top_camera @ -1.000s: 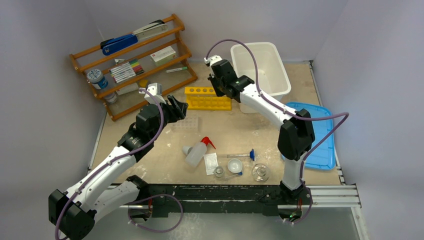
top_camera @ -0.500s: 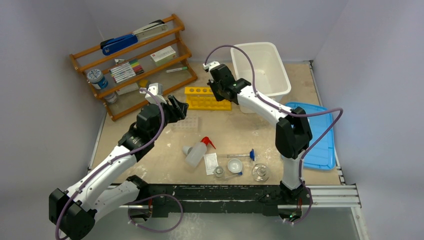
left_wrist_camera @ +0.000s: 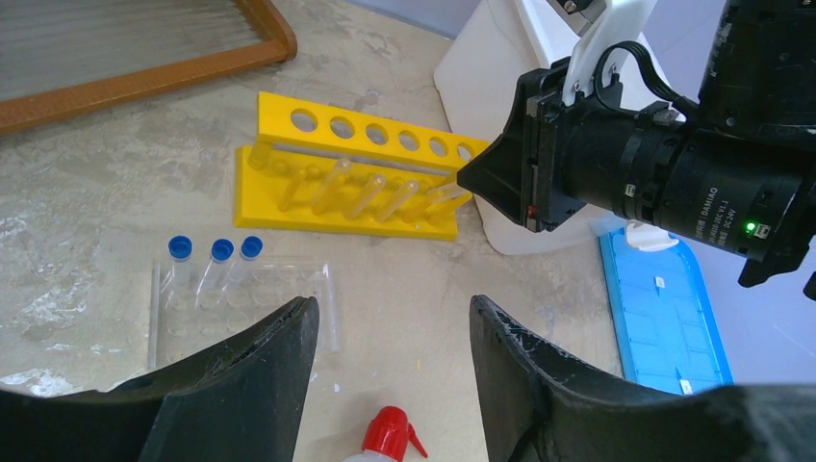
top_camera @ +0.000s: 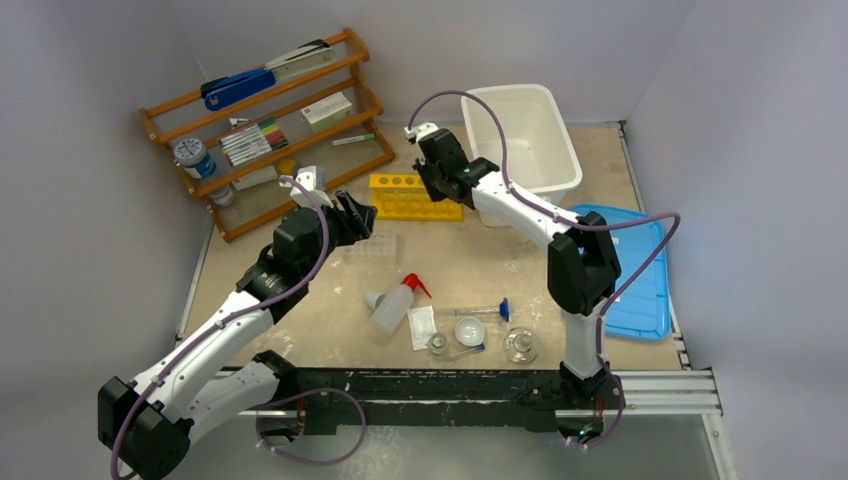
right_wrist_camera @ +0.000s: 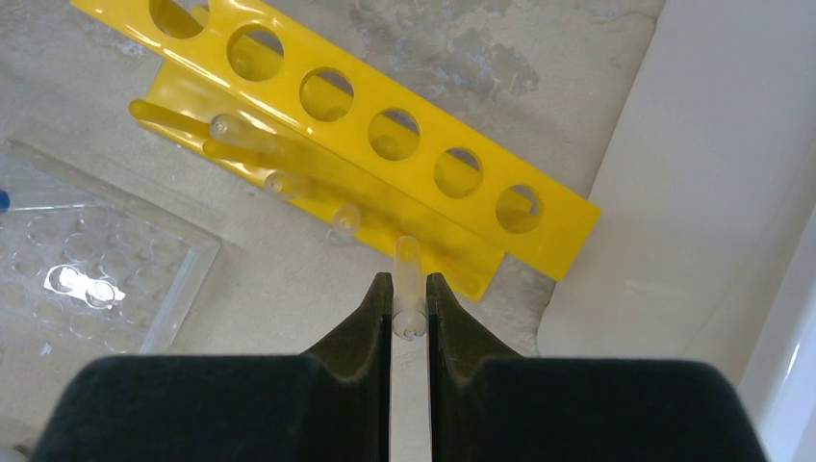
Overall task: Organize the chemistry lab equipment
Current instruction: Insert the test tube into the slot of the test tube rack.
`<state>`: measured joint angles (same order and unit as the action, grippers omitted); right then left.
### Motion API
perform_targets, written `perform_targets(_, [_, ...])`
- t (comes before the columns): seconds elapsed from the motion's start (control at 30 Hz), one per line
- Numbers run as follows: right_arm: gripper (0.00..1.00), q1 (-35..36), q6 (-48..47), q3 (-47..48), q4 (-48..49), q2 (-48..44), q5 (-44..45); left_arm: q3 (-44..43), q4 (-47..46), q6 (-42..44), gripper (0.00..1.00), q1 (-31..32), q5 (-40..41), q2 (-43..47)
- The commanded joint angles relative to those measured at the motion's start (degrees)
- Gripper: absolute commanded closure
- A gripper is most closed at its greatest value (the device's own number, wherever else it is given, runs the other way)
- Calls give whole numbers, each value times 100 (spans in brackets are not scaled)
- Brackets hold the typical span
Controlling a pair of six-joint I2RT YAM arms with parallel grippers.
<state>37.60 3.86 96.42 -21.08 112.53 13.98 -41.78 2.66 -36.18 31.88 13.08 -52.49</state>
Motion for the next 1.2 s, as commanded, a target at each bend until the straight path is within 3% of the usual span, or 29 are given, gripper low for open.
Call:
perform_targets(0.0, [100,30,-26,194,-15,257,-44,-56,-263,96,42,-24,-32,37])
perform_targets(0.17, [96,33,-51,283,-10,396,14,-50,-257,103,42,-24,-23,34])
perform_targets(0.33, [57,30,-29,360,-42,347,124,-44,-265,103,42,-24,-25,11])
perform_targets(0.47, [44,30,-20,255,190,-36,441,-24,-290,107,42,-24,-34,-30])
perform_targets(0.77, [40,42,110,-466,719,-1396,654,-61,-397,243,41,40,-412,-19])
perform_targets(0.97, [41,51,473,-1930,1333,-2673,604,-490,336,658,41,1266,528,-417])
perform_targets(1.17, [41,102,1221,-3385,1187,-3841,581,-664,897,772,43,1847,888,-1012])
